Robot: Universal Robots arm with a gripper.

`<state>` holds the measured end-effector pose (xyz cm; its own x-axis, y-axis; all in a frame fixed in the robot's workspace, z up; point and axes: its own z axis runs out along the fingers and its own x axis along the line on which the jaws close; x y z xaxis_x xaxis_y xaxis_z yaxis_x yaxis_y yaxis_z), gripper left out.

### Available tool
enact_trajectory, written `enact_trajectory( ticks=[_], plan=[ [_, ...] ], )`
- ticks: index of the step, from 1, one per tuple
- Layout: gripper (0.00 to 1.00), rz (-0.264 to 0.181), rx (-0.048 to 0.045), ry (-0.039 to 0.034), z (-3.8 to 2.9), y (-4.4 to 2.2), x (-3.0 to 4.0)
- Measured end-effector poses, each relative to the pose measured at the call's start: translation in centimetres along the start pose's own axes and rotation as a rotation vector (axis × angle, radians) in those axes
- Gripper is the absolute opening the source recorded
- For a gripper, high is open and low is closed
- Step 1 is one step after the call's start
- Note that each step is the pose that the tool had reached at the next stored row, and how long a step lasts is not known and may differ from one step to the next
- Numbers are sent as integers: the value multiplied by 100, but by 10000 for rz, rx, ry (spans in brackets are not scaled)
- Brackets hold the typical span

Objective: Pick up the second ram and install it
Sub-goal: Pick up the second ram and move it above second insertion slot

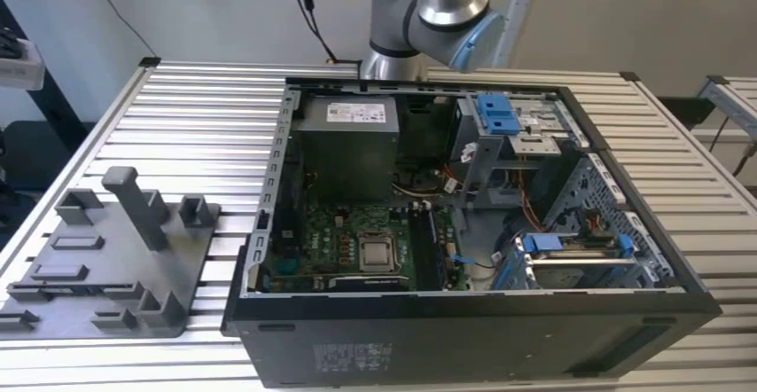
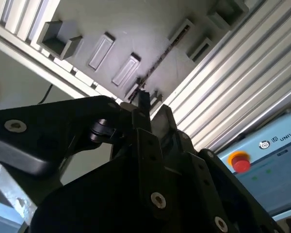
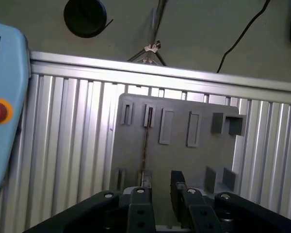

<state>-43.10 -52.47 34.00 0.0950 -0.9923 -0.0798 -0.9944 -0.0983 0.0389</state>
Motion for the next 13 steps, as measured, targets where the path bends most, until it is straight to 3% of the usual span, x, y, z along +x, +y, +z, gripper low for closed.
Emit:
enact_trajectory(
  ticks=[1, 3, 7, 13],
  plan=[
    [30, -58, -4, 2, 0, 0, 0],
    [42, -176, -14, 7, 0, 0, 0],
    [42, -255, -20, 10, 5, -1, 0],
    [42, 211, 20, -15, 54, -1, 5]
  ],
)
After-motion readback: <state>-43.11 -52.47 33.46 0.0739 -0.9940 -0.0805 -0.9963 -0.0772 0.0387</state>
